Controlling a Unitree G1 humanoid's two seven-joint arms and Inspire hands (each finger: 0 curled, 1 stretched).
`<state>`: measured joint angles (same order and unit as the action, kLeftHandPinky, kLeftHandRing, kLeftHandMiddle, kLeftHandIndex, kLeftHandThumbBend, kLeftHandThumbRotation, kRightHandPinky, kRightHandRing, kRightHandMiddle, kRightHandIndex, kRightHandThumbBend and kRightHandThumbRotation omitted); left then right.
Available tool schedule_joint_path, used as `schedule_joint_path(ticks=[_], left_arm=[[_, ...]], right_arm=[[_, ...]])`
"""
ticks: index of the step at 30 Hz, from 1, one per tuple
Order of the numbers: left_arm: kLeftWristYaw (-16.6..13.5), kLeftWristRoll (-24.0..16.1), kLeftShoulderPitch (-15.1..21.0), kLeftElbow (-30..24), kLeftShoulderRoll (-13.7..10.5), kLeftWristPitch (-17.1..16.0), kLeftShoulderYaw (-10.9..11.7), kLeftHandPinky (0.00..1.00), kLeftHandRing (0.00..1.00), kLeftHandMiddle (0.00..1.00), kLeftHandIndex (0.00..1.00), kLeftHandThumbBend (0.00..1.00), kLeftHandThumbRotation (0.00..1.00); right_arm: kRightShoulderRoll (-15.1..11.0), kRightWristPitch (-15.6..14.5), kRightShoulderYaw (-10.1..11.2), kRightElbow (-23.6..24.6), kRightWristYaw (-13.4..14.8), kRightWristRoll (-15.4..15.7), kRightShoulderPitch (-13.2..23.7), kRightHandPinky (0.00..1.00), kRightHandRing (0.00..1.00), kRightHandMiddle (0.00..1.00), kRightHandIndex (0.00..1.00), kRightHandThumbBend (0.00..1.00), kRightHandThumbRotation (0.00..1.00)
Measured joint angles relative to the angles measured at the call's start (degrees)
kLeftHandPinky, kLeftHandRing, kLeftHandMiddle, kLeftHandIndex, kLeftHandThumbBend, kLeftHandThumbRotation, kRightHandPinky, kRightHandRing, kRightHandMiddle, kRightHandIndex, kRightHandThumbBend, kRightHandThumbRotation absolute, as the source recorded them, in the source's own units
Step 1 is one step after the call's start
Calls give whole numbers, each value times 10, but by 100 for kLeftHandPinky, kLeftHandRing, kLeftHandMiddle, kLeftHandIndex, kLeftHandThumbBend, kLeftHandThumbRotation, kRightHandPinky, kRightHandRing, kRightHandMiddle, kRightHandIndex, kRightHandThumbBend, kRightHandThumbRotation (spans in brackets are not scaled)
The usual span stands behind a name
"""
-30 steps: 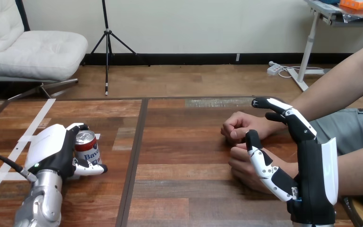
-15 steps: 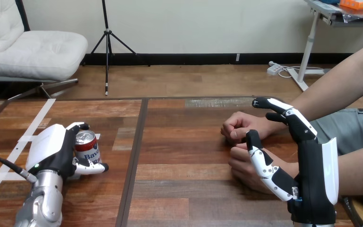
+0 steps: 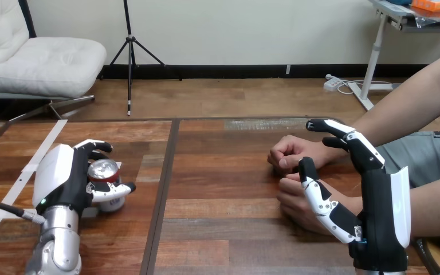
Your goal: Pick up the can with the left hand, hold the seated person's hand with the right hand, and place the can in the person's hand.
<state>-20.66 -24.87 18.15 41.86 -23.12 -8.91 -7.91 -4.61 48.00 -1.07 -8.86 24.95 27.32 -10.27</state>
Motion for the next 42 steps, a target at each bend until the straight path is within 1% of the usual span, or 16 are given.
schedule_joint_path(ticks=[5, 14, 42], left_arm=[[-11, 0, 1, 9, 3, -9, 1, 46, 46, 48, 49, 77, 0], [-28, -2, 1, 19, 8, -18, 1, 45, 46, 48, 49, 78, 0], [-46, -6, 5, 31, 9, -20, 0, 45, 47, 49, 49, 77, 0]], right_arm=[[-1, 0, 0, 0, 0, 0, 0, 69, 78, 75, 68, 32, 25], [0, 0, 0, 0, 0, 0, 0, 69, 78, 75, 68, 32, 25], [-1, 0, 0, 4, -1, -1, 0, 69, 77, 74, 68, 32, 25]])
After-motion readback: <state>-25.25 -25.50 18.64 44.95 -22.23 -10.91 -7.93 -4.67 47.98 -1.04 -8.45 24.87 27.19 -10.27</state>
